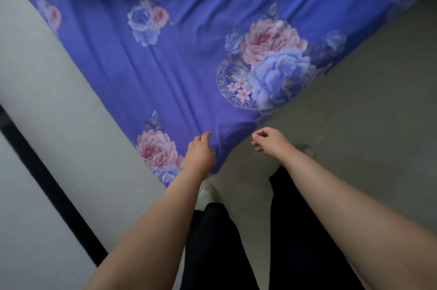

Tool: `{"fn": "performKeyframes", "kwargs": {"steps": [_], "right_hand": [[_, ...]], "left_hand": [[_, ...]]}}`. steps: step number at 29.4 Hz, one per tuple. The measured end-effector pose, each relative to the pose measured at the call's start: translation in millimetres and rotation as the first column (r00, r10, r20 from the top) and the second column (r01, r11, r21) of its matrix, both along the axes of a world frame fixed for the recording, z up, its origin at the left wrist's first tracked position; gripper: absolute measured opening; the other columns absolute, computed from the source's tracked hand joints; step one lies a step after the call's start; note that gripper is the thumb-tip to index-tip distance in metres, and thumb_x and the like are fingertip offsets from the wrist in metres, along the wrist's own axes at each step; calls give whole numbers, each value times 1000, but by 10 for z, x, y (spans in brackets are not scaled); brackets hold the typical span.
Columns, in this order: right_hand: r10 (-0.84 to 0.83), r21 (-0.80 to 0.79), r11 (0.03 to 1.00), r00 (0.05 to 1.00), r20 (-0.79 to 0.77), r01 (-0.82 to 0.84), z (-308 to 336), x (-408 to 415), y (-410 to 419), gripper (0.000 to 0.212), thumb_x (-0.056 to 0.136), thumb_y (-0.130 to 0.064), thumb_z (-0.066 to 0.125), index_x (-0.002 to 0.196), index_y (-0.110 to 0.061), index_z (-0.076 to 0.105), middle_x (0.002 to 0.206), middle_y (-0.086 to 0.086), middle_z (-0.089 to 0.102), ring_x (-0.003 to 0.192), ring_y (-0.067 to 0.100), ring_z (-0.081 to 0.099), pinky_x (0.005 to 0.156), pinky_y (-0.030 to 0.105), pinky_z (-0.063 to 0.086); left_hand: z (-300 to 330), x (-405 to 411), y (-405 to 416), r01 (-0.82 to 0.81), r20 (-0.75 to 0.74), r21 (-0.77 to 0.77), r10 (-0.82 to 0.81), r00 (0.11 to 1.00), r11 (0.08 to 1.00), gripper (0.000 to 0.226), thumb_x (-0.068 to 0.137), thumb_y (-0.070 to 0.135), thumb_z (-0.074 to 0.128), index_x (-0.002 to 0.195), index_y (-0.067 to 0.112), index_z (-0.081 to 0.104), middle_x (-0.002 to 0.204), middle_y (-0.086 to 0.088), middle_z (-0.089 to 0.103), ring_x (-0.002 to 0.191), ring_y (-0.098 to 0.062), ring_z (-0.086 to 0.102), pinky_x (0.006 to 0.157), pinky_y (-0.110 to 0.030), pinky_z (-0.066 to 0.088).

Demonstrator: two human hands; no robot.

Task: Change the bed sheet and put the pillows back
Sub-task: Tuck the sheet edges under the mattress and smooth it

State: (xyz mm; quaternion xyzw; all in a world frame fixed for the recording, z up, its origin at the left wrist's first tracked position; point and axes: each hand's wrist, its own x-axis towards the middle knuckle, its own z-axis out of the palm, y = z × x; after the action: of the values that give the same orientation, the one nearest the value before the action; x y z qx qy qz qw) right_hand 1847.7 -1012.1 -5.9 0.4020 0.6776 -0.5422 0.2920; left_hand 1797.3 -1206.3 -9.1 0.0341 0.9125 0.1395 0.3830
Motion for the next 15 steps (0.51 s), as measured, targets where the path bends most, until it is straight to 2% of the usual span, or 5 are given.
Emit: {"fn": "performKeyframes", "kwargs": {"steps": [4,10,15], "right_hand": [[31,-2,1000,999,10,-31,328,-34,1070,23,95,-16,50,73,-21,49,85,6,63,55,11,52,48,19,38],[-50,56,997,997,-50,53,750,-295,2767,25,96,-14,50,72,-21,49,82,6,61,55,12,51,49,19,38],[-182,59,980,979,-92,188,920,-656,3829,24,97,-11,47,74,-18,49,77,4,58,58,11,51,37,6,37]], "left_hand": [[279,-207,1032,-72,-28,9,73,997,997,46,94,16,45,140,19,39,143,-10,38,130,-31,32,101,-42,34],[589,-505,2789,-58,-6,138,59,998,989,45,92,19,52,136,14,45,136,-15,47,126,-32,42,104,-38,34],[728,-889,3894,-19,-33,200,26,999,980,42,90,19,55,131,15,52,131,-13,53,120,-28,50,101,-34,37]]}}
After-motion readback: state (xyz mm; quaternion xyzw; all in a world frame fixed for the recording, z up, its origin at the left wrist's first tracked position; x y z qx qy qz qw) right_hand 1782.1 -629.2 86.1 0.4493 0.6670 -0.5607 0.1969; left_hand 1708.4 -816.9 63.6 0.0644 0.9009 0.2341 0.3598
